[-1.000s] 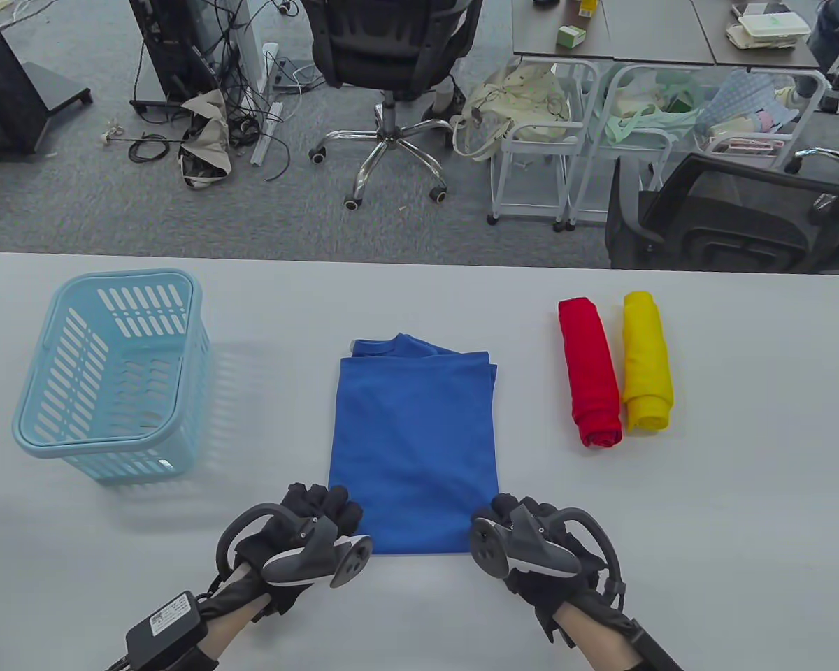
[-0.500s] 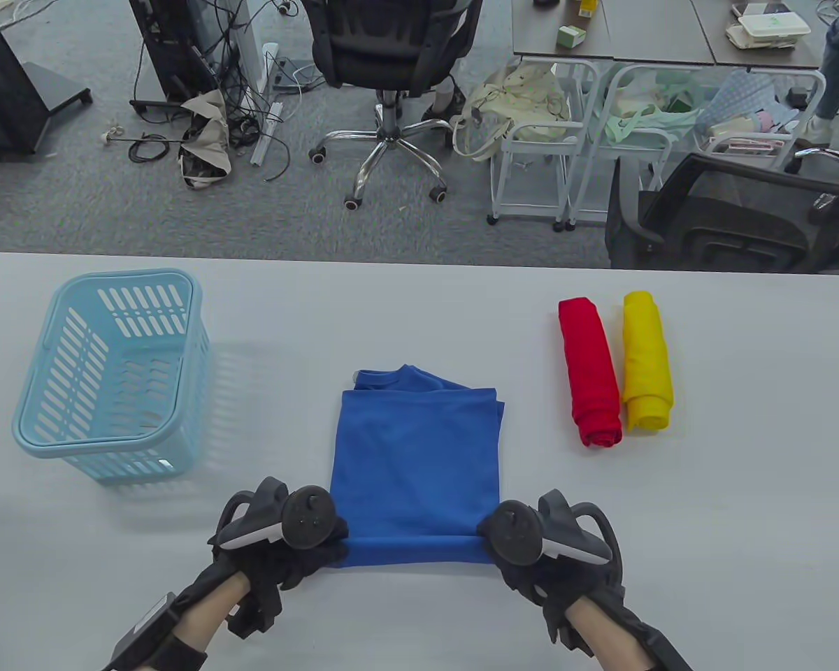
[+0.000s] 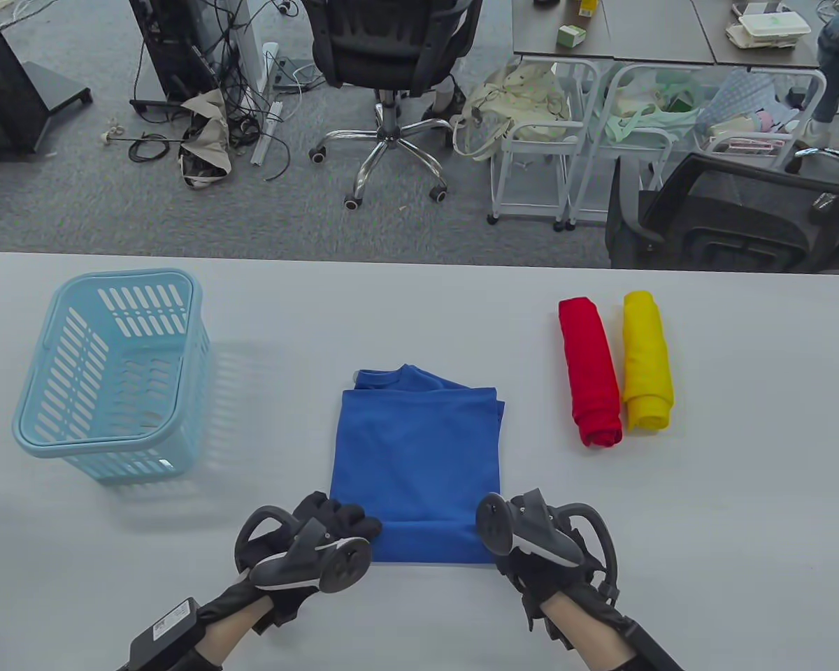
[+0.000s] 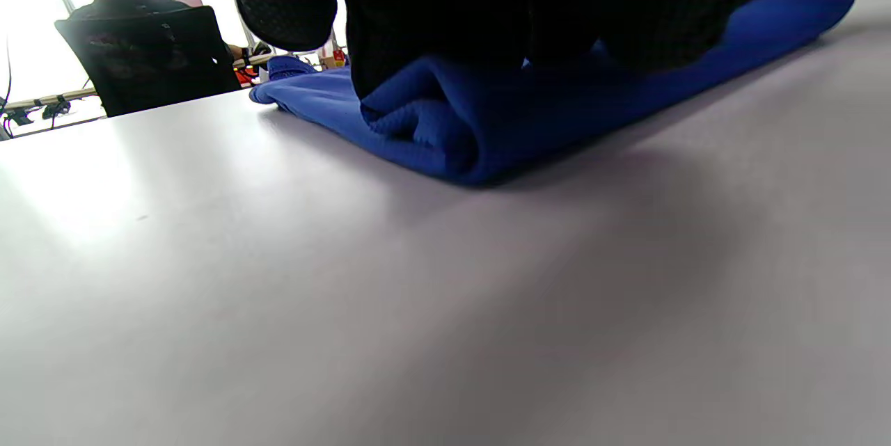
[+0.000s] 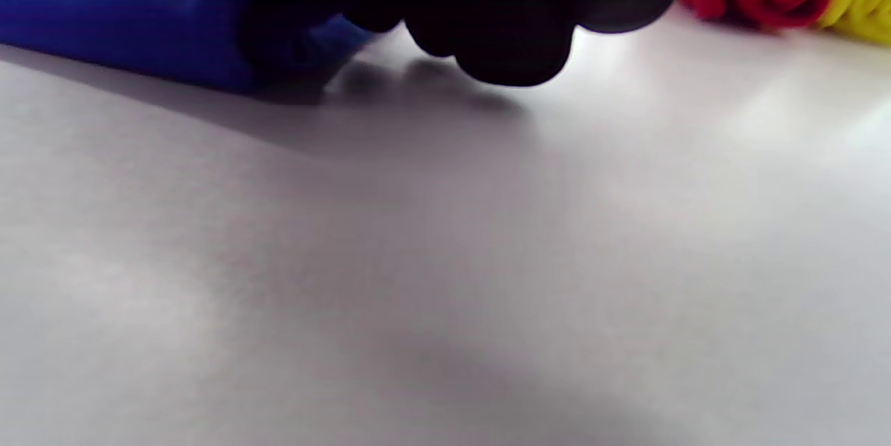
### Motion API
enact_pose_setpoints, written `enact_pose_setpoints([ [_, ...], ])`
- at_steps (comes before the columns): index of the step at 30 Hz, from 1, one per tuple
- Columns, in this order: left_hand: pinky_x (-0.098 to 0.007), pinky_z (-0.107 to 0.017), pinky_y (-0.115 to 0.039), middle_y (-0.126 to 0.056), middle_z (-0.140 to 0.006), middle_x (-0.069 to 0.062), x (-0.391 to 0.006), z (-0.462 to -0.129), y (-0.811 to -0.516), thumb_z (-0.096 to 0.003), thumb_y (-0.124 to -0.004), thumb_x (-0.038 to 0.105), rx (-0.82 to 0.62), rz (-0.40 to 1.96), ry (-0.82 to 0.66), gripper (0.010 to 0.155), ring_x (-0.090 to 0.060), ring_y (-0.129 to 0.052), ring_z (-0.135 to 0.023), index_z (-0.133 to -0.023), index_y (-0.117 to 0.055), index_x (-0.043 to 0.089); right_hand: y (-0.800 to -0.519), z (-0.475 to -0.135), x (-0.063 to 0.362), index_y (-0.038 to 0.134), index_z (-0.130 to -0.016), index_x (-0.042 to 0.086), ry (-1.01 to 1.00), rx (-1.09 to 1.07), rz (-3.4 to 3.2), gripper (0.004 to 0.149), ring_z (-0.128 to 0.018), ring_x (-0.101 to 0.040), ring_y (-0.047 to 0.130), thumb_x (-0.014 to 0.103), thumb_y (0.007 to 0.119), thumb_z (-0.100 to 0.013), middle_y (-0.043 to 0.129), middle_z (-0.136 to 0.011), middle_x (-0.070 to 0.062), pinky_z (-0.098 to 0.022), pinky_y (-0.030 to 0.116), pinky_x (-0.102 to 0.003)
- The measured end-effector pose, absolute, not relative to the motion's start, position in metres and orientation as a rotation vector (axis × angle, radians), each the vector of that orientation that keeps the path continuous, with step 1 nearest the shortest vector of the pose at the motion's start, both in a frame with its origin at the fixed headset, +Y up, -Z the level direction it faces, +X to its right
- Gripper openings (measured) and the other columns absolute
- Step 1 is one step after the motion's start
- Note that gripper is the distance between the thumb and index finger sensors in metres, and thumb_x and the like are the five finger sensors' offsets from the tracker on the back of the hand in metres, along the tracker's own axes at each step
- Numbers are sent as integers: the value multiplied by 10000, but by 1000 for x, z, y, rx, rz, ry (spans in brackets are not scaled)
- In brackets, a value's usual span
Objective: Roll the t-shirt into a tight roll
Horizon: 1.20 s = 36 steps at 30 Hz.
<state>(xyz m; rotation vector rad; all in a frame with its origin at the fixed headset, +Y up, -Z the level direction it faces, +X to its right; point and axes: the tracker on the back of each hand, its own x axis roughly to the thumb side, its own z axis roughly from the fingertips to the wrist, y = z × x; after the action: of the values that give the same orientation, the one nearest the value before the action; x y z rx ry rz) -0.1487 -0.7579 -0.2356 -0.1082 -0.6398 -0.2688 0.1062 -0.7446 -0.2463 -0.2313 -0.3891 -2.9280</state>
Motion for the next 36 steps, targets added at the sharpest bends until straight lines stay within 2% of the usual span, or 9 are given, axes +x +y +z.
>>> enact_pose_setpoints([
  [3, -463, -786, -666, -749, -1025, 95, -148, -240, -759, -431, -713, 570, -100, -275, -641, 604, -128, -871, -881, -1007, -593, 433, -729, -235, 96, 524, -1067, 251, -191, -364, -2864, 537, -838, -261, 792, 453, 677, -594, 576, -1082, -98, -668, 632, -516],
  [6, -467, -788, -657, -742, -1032, 75, -151, -243, -760, -429, -716, 580, -135, -202, -612, 621, -151, -861, -880, -1016, -612, 404, -730, -230, 88, 541, -1057, 270, -342, -643, -2961, 509, -952, -310, 688, 454, 671, -601, 511, -1124, -93, -709, 558, -548],
  [10, -452, -786, -669, -693, -1072, 50, -151, -243, -762, -408, -733, 598, -125, -246, -609, 683, -137, -847, -883, -1041, -576, 395, -759, -236, 88, 311, -1104, 279, -504, -552, -2811, 716, -991, -339, 653, 487, 726, -558, 427, -1156, -93, -702, 567, -548],
  [14, -453, -778, -687, -727, -1063, 67, -148, -242, -762, -415, -735, 574, -90, -283, -600, 666, -125, -870, -872, -1039, -584, 396, -756, -239, 89, 371, -1099, 295, -477, -563, -2875, 668, -968, -325, 691, 451, 752, -572, 484, -1139, -80, -704, 572, -544],
  [17, -450, -768, -709, -805, -1004, 106, -145, -243, -759, -461, -706, 507, -36, -315, -594, 560, -105, -918, -847, -1007, -626, 410, -751, -240, 90, 458, -1074, 306, -405, -567, -2880, 509, -924, -282, 767, 384, 664, -615, 607, -1082, -54, -694, 608, -524],
  [22, -438, -716, -773, -994, -801, 111, -159, -252, -748, -481, -697, 452, -154, -84, -580, 477, -81, -1055, -646, -941, -766, 348, -740, -248, 108, 631, -1026, 234, -730, -700, -3121, 466, -736, -239, 933, 376, 667, -583, 808, -927, -73, -606, 727, -492],
  [26, -429, -693, -784, -1017, -708, 116, -166, -263, -751, -477, -666, 514, -217, 37, -514, 506, -99, -1062, -565, -931, -787, 325, -746, -252, 117, 585, -1069, 181, -809, -533, -3140, 508, -675, -209, 964, 378, 613, -602, 831, -900, -76, -569, 759, -470],
  [33, -467, -729, -741, -932, -926, 102, -161, -254, -748, -441, -654, 598, 96, -474, -401, 572, -146, -1007, -794, -971, -732, 398, -753, -255, 117, 451, -1121, 133, -725, -343, -3127, 646, -635, -161, 947, 478, 628, -605, 788, -887, -11, -566, 755, -455],
  [36, -465, -744, -728, -881, -981, 109, -150, -239, -736, -445, -680, 576, 194, -499, -439, 575, -137, -975, -839, -997, -682, 417, -754, -256, 118, 455, -1120, 134, -732, -321, -3138, 654, -628, -160, 947, 492, 636, -604, 792, -877, -5, -564, 754, -455],
])
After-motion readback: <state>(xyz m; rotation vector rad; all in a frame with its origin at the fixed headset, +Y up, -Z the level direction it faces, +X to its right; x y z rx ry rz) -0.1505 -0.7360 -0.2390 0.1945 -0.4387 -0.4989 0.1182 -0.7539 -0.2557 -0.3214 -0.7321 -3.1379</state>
